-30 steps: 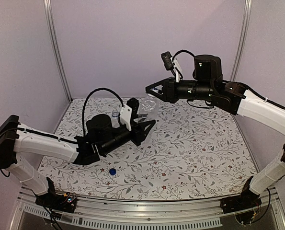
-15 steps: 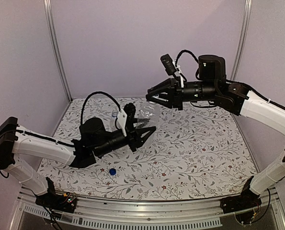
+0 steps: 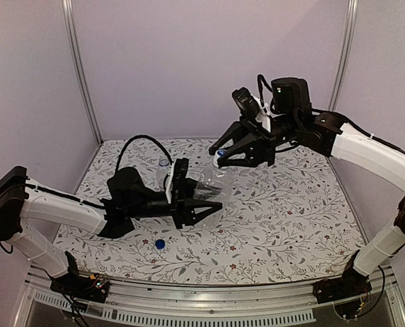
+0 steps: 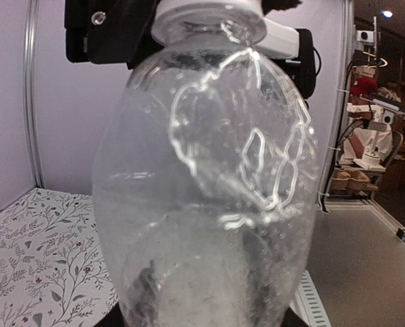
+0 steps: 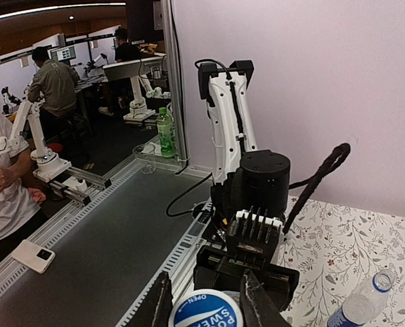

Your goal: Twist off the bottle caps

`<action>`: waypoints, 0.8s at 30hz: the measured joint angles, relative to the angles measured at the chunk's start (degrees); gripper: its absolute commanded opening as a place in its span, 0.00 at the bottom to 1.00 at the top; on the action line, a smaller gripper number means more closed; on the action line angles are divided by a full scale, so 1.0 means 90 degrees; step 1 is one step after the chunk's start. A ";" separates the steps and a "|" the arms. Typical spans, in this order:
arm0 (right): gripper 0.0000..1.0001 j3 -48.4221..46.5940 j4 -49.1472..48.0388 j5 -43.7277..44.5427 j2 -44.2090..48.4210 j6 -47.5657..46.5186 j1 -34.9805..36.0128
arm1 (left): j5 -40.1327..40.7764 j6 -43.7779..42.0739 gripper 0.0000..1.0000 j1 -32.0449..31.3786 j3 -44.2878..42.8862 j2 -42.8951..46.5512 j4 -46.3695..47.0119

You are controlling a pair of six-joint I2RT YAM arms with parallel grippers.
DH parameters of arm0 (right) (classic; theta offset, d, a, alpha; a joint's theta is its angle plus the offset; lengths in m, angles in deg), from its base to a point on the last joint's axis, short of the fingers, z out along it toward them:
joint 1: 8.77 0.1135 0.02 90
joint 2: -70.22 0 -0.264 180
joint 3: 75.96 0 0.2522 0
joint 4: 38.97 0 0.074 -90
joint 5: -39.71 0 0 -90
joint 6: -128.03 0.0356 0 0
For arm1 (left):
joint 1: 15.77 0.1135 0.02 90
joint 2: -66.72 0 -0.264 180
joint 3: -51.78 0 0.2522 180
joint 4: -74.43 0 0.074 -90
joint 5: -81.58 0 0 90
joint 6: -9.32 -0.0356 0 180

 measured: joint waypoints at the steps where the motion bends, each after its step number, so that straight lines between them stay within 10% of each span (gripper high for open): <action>1: 0.41 -0.0005 0.0019 -0.0097 -0.0032 -0.0027 0.0000 | -0.0117 0.0051 0.40 0.0017 0.0000 -0.0024 0.0022; 9: 0.87 0.0010 0.0155 0.0352 -0.0044 0.0265 -0.0051 | -0.0372 0.0080 0.38 0.0066 0.0002 -0.0083 0.0289; 24: 0.92 0.0622 -0.0780 0.3092 0.0899 0.2171 -0.0075 | 0.1438 -0.0075 0.38 0.0070 0.0002 -0.0083 0.0095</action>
